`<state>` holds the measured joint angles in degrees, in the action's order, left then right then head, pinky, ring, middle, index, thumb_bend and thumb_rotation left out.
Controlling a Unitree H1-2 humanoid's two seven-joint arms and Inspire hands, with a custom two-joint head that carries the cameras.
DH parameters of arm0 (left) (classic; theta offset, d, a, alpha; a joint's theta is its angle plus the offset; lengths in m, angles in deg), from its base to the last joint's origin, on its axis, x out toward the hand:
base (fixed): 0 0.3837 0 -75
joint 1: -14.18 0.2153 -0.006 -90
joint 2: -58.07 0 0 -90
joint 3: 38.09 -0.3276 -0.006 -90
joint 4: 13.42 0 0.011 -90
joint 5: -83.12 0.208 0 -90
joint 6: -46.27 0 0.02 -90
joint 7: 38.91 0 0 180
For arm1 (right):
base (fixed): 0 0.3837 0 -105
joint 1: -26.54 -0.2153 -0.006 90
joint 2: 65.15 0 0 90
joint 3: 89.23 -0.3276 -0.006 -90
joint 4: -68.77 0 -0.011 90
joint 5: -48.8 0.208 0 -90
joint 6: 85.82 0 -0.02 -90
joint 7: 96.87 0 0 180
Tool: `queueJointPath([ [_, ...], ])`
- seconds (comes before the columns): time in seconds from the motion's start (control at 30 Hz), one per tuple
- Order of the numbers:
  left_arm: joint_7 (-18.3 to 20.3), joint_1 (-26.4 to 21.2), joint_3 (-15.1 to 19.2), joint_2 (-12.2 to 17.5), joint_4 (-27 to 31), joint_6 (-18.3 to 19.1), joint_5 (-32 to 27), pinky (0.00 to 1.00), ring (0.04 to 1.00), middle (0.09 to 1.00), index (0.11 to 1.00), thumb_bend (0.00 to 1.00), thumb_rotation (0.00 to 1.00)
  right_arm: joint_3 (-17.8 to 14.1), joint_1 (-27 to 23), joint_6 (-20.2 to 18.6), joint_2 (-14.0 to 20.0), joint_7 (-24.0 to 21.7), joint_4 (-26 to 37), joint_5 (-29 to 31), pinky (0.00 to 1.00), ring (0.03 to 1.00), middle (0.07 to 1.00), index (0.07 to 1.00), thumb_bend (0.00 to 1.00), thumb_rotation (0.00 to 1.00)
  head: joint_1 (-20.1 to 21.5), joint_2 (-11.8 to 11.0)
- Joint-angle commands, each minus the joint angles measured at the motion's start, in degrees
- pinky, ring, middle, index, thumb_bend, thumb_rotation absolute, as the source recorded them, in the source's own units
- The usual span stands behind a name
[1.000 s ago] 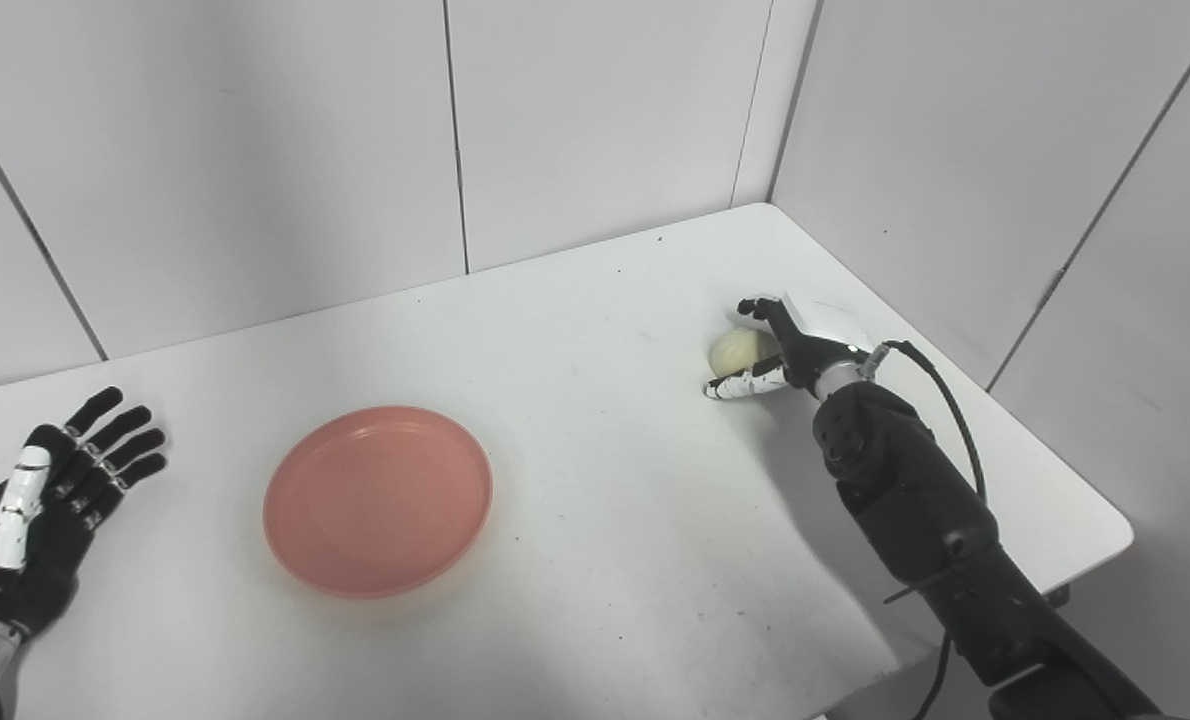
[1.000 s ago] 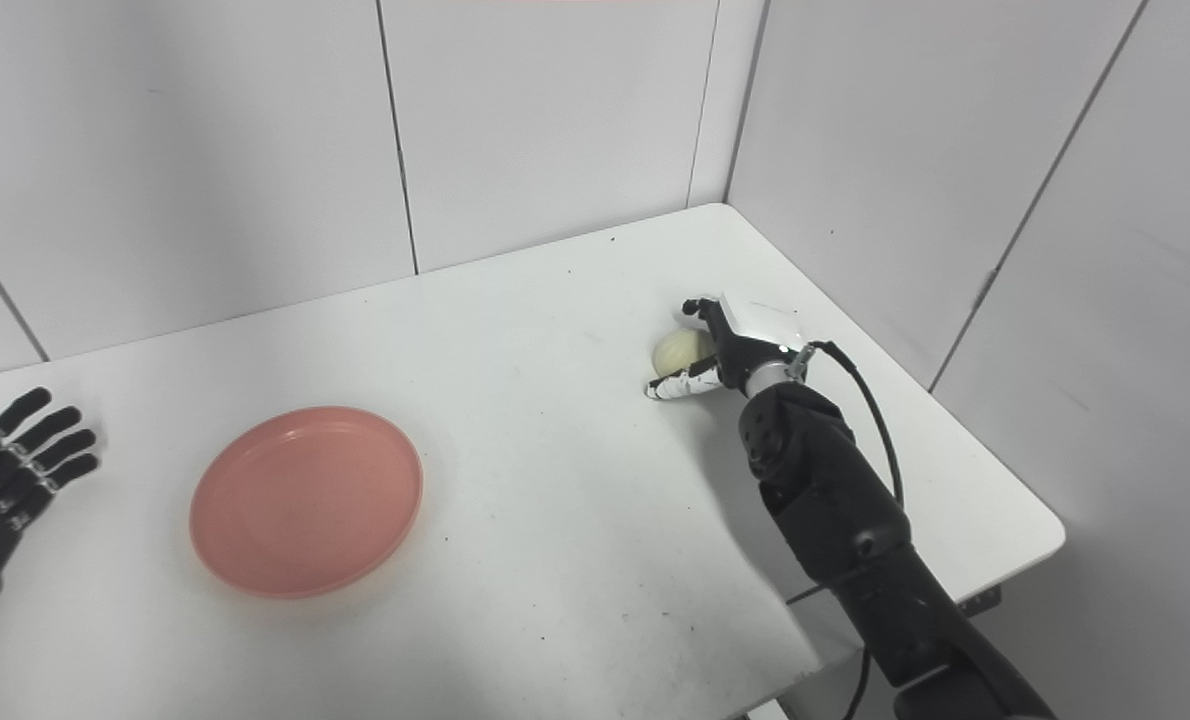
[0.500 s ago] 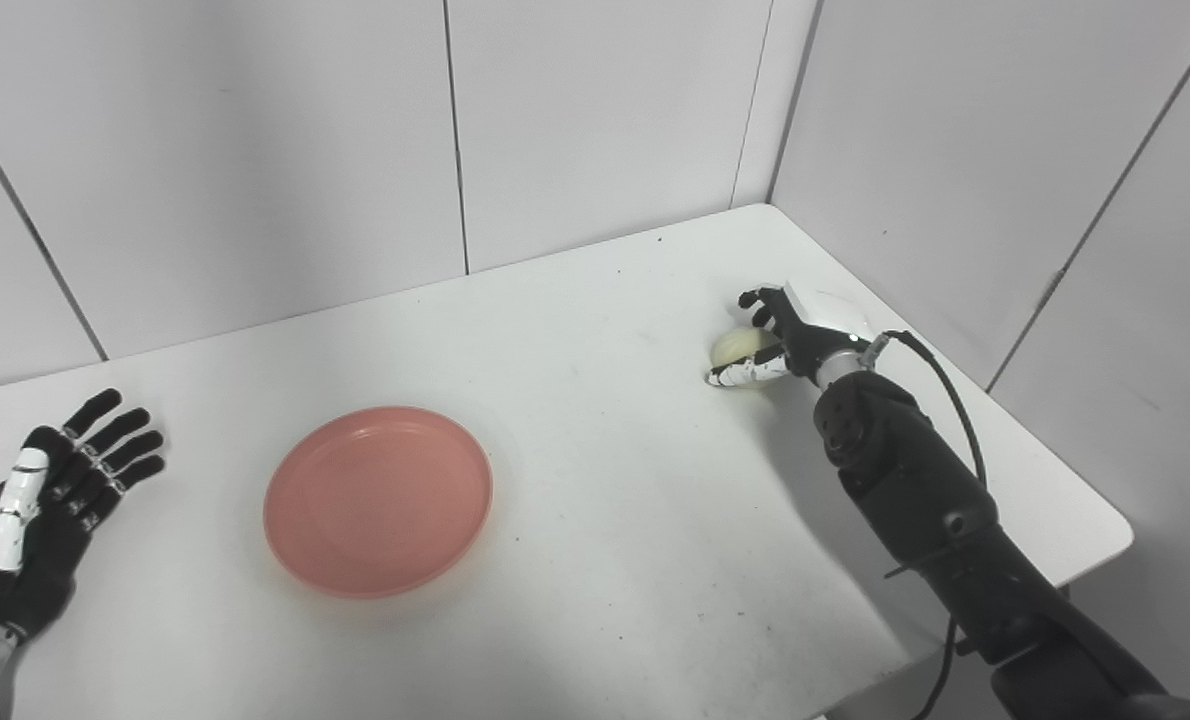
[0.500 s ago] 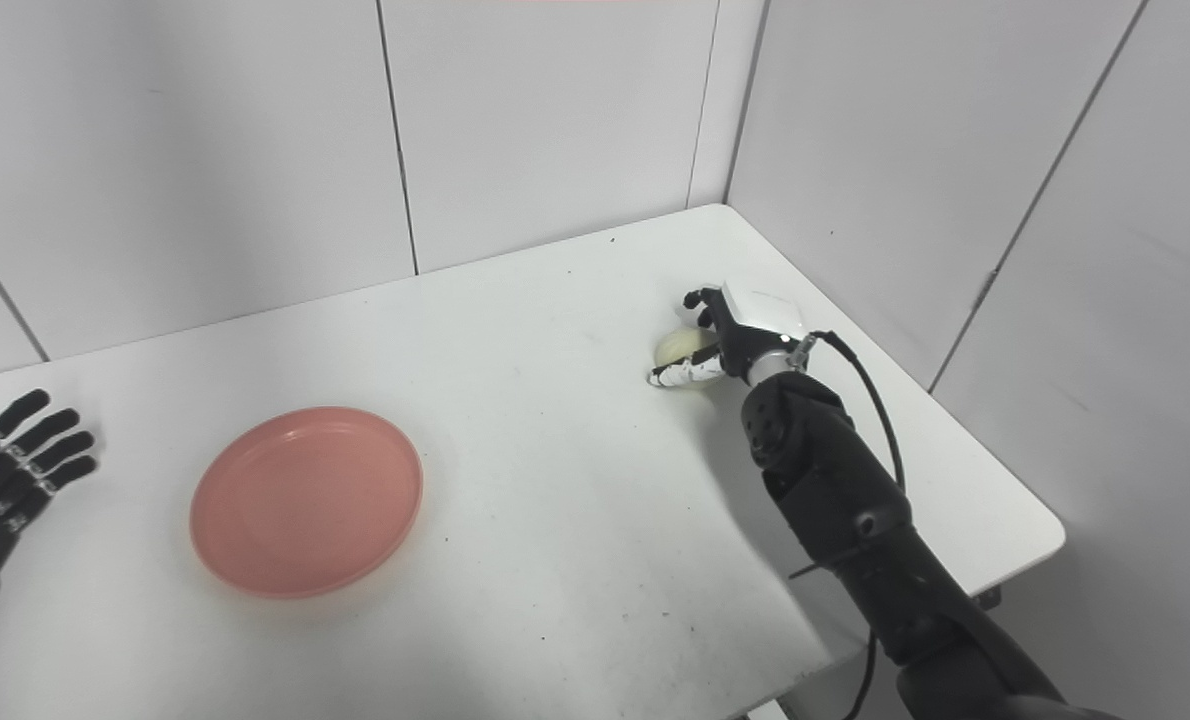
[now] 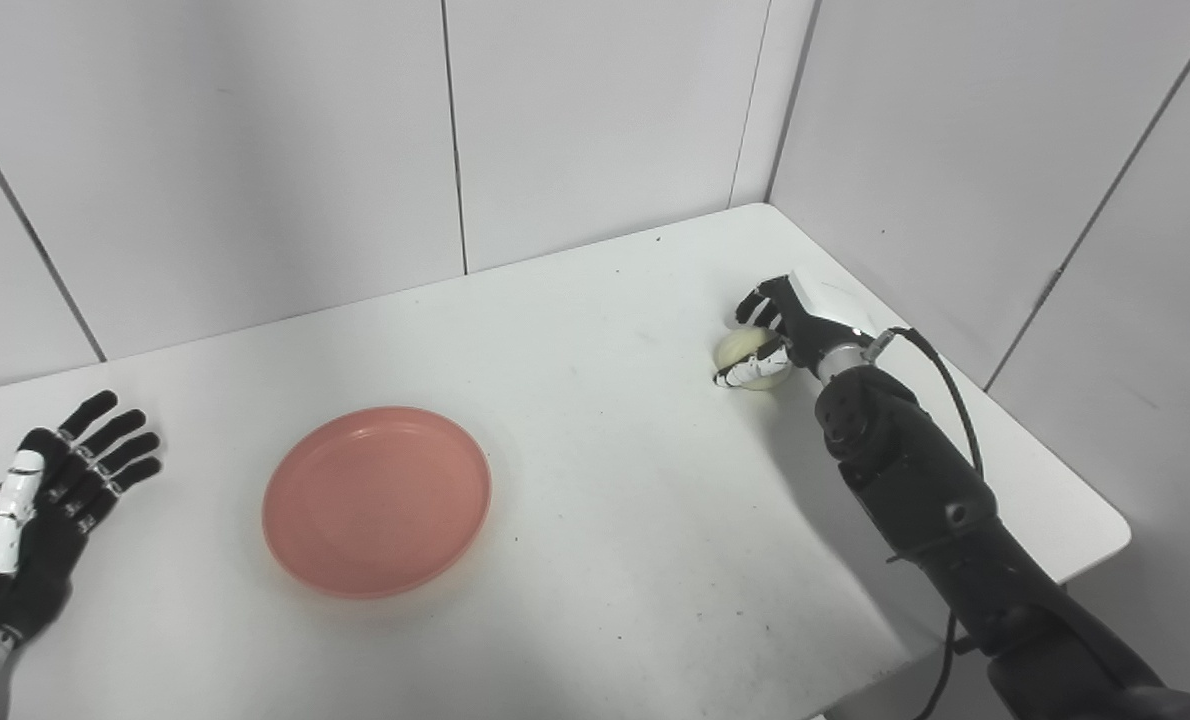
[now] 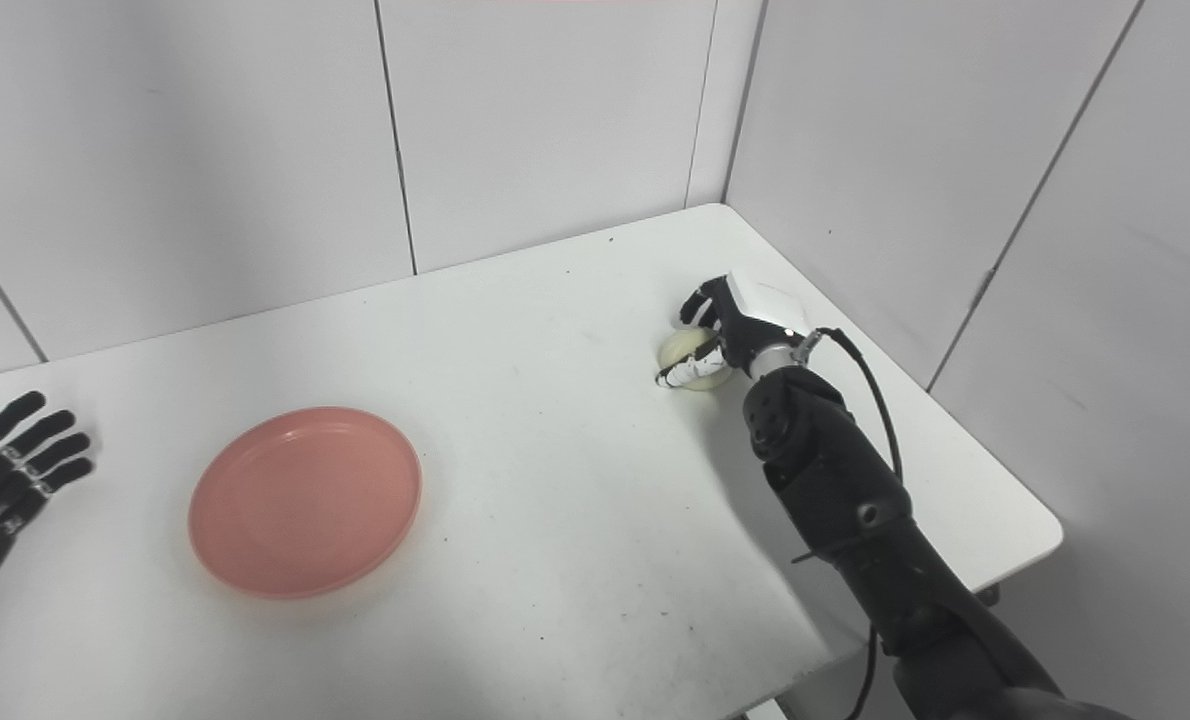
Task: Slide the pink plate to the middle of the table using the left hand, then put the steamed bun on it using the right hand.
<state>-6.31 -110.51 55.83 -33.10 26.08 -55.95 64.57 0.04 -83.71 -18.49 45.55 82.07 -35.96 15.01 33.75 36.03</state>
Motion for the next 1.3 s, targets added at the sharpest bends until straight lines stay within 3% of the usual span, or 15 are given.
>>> queueJointPath([
  [0.0,-0.27,5.99,-1.03,0.21,-3.15,6.66,1.64,0.82,0.822,0.845,0.851,0.56,0.88,0.14,-0.66,-0.12,1.52,0.31,0.13,-0.18,0.39,0.45,0.512,0.546,0.52,0.02,-0.07,-0.08],
  [0.5,-0.84,6.7,-1.49,-0.79,-1.15,7.04,2.02,0.83,0.834,0.856,0.859,0.56,0.88,-0.7,1.05,-0.55,2.43,-1.54,11.09,0.8,0.37,0.446,0.517,0.56,0.53,0.02,-2.65,-0.73],
  [0.6,-1.67,7.14,-2.11,-1.44,0.08,6.92,2.46,0.83,0.839,0.862,0.864,0.56,0.89,-0.83,1.17,-1.09,2.22,-3.16,17.46,0.61,0.41,0.448,0.513,0.571,0.54,0.0,-4.02,-1.23],
  [0.67,-2.37,7.52,-2.62,-1.85,1.12,7.02,2.78,0.84,0.845,0.867,0.867,0.57,0.89,-0.46,0.8,-2.77,1.85,-4.8,21.76,-0.25,0.41,0.452,0.518,0.508,0.51,0.1,-4.95,-1.52],
  [0.8,-3.53,8.15,-3.78,-2.46,2.97,7.55,3.26,0.85,0.853,0.875,0.876,0.56,0.92,0.17,-0.12,-3.63,1.09,-6.37,25.94,-2.03,0.38,0.432,0.505,0.491,0.5,0.12,-6.68,-1.97],
  [0.93,-5.08,9.03,-4.7,-3.74,5.44,8.35,3.75,0.86,0.859,0.88,0.881,0.56,0.93,1.84,-2.25,-3.73,-0.09,-9.32,29.69,-3.65,0.38,0.436,0.503,0.491,0.5,0.13,-10.28,-2.39],
  [1.27,-10.86,11.25,-7.45,-7.08,13.34,12.2,6.4,0.89,0.878,0.897,0.894,0.53,1.0,8.51,-7.79,-1.94,-3.96,-12.88,30.61,-5.25,0.36,0.432,0.5,0.49,0.5,0.13,-18.56,-2.78],
])
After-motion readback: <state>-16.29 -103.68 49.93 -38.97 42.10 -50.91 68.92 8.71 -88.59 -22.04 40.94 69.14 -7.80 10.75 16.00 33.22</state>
